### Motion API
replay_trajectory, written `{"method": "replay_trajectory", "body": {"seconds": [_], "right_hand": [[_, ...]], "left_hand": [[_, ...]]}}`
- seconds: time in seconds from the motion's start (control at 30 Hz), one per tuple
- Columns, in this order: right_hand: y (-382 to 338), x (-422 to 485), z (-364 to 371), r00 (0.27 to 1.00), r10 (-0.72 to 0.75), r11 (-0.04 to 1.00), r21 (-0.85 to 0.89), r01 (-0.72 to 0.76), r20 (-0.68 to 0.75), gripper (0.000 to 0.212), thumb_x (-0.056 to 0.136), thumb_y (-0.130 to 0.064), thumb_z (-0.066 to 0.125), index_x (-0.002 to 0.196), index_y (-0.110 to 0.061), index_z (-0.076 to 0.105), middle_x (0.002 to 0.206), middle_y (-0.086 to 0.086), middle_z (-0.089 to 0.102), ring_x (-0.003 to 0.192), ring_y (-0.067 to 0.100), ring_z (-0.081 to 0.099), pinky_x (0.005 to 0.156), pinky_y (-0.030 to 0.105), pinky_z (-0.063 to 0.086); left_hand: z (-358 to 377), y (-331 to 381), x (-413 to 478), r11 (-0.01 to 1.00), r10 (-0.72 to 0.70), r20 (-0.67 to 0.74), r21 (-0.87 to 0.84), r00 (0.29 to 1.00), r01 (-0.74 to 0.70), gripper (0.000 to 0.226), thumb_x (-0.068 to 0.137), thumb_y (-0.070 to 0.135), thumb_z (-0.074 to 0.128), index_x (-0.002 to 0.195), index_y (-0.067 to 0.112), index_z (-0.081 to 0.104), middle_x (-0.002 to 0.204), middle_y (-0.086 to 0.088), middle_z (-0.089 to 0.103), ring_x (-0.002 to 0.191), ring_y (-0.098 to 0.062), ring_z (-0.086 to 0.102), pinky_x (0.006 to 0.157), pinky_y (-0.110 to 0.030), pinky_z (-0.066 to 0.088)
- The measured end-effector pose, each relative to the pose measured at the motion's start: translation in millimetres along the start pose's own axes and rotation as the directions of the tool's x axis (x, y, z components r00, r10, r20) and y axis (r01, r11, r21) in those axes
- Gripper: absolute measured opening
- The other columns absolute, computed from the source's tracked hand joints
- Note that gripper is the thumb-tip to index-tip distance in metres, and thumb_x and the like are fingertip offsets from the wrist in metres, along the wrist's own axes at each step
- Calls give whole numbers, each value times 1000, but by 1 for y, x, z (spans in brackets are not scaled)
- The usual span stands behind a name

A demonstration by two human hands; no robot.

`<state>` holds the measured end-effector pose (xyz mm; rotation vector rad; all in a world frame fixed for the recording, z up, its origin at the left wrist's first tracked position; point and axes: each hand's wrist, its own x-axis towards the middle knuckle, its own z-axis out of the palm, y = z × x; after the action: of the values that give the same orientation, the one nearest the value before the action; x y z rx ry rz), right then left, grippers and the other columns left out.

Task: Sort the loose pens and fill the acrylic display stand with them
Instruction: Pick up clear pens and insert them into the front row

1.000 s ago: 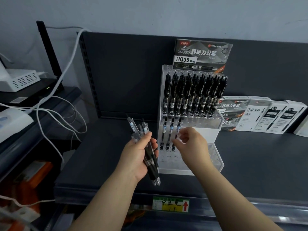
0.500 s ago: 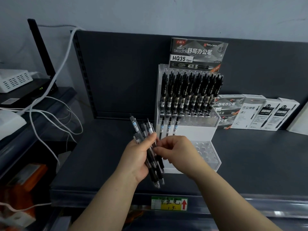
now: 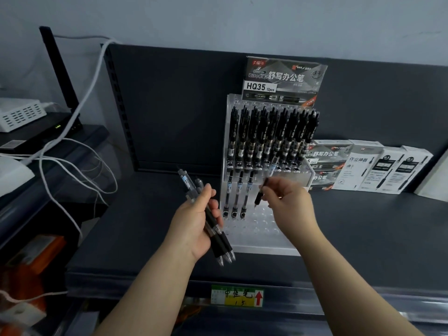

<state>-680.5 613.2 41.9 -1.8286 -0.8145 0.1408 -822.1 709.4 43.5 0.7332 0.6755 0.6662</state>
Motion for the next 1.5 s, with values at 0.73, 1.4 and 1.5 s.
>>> {"method": "replay_trajectory", "body": {"seconds": [0.73, 1.4, 1.5], "right_hand": [[16, 4, 9, 959, -105, 904, -377, 203, 264, 19, 92, -10, 49, 87, -4, 66, 81, 11, 67, 73, 25, 58, 64, 32, 46], [-10, -31, -8, 876, -8, 1000, 21, -3, 482, 12, 80, -19, 71, 70, -22, 65, 64, -10, 60, 55, 0, 50, 59, 19, 45], [-9, -27, -14, 893, 1, 999, 44, -24, 450, 13, 84, -15, 64, 73, -21, 66, 58, -9, 58, 46, 0, 46, 53, 20, 43]], "left_hand": [[13, -14, -28, 999, 23, -70, -27, 997, -25, 10, 88, 8, 59, 92, 8, 68, 64, 0, 59, 56, -10, 54, 50, -23, 49], [33, -31, -29, 997, 63, -74, 59, 995, -59, 21, 89, 20, 60, 103, 6, 67, 94, -5, 75, 82, -19, 71, 64, -31, 55], [35, -31, -28, 998, 52, -90, -18, 995, -54, 20, 93, 18, 55, 105, 6, 64, 94, -9, 74, 77, -19, 72, 60, -32, 57]]}}
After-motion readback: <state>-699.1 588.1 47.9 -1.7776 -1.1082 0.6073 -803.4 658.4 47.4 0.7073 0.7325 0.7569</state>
